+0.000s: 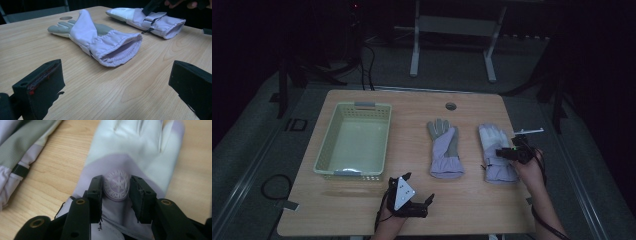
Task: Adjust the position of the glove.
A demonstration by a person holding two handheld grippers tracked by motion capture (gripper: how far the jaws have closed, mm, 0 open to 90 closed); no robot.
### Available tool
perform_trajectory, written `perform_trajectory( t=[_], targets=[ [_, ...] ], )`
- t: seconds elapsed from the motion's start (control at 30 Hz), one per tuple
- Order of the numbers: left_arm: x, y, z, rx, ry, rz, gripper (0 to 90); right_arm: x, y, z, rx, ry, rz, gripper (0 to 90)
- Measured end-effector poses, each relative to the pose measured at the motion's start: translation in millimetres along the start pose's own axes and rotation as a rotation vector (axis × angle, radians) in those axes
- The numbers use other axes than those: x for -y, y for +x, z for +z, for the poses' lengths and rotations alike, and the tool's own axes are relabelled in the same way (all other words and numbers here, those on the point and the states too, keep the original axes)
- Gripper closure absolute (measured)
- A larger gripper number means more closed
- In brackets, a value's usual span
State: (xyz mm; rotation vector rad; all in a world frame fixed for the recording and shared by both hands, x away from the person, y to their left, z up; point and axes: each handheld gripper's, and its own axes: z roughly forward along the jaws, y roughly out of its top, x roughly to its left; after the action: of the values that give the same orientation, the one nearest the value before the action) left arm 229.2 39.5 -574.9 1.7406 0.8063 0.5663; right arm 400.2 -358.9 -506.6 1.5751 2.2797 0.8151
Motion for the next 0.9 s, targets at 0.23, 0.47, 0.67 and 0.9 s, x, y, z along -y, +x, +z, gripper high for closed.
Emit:
perform_trajectory(
  t=[0.23,0.47,0.67,0.9],
  targets=[
    [-0.1,0.0,0.0,0.0,0.002,0.001,0.1,0.6,-6.4,-2.5,-0.042,-0.03,-0.2,48.4],
    [0.0,-0.1,0.0,0.0,0.002,0.002,0.1,11.3,-19.1,19.6,-0.105,0.015,-0.18,59.3],
    [0.0,0.0,0.1,-0.001,0.002,0.001,0.1,10.9,-17.3,19.3,-0.122,0.029,-0.112,75.5],
    [0.0,0.2,0.2,0.0,0.001,-0.001,0.1,2.8,-16.2,-1.7,-0.108,0.01,-0.054,79.9]
  ],
)
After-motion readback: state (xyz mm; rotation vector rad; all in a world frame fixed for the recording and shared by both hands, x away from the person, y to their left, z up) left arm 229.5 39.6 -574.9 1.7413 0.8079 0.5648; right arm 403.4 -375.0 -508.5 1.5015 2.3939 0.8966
